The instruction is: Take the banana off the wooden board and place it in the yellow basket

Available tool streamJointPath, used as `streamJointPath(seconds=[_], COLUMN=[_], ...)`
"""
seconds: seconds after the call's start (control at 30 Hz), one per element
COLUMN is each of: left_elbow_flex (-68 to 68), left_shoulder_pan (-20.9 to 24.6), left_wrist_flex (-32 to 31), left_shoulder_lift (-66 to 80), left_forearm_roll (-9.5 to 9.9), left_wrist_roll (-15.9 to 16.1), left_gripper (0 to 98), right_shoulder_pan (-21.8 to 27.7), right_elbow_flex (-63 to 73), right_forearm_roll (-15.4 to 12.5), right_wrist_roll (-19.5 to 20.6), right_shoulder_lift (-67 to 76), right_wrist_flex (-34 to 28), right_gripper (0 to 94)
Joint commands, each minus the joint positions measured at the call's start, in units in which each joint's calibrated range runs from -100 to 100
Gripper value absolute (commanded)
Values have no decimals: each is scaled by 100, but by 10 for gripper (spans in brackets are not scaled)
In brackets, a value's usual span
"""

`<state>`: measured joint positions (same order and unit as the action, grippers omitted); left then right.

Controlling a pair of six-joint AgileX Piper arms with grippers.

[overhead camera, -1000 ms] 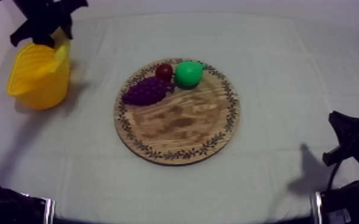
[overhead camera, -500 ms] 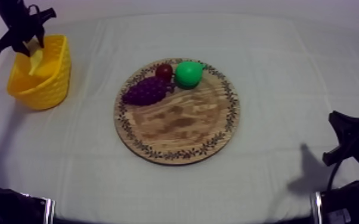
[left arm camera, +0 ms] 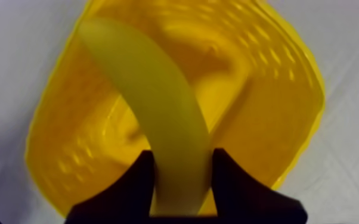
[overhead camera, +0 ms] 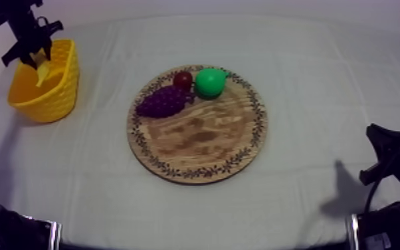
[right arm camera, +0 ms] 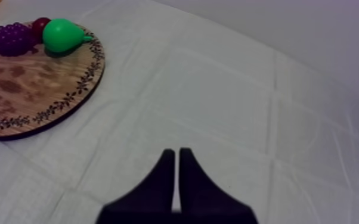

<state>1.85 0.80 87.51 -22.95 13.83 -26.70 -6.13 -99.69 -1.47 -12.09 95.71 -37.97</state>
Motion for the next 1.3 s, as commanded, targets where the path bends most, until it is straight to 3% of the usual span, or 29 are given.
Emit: streamJointPath(seconds=[0.0, 0.7, 0.8, 1.03, 1.27], left_elbow_flex=[-6, -176, -301, -1022, -2540], left_shoulder_pan=[17, -57, -69, -77, -260], left_wrist_flex=[-90, -749, -836, -1461, -2827], left_shoulder_lift=[-125, -525, -385, 721, 2882], left_forearm_roll=[-26, -128, -145, -277, -337], left_wrist_roll=[3, -165, -139, 110, 498], left_gripper=[377, 438, 362, 75, 8], right_shoulder_pan=[0, 0, 0, 0, 0], right_elbow_flex=[3, 3, 3, 3, 3], right_forearm_roll=[-2, -2, -2, -2, -2], right_wrist_roll=[0, 0, 0, 0, 1], right_shoulder_lift=[4, 4, 4, 4, 4], right_wrist_flex=[-1, -1, -1, -1, -1], right_gripper=[5, 5, 5, 5, 5])
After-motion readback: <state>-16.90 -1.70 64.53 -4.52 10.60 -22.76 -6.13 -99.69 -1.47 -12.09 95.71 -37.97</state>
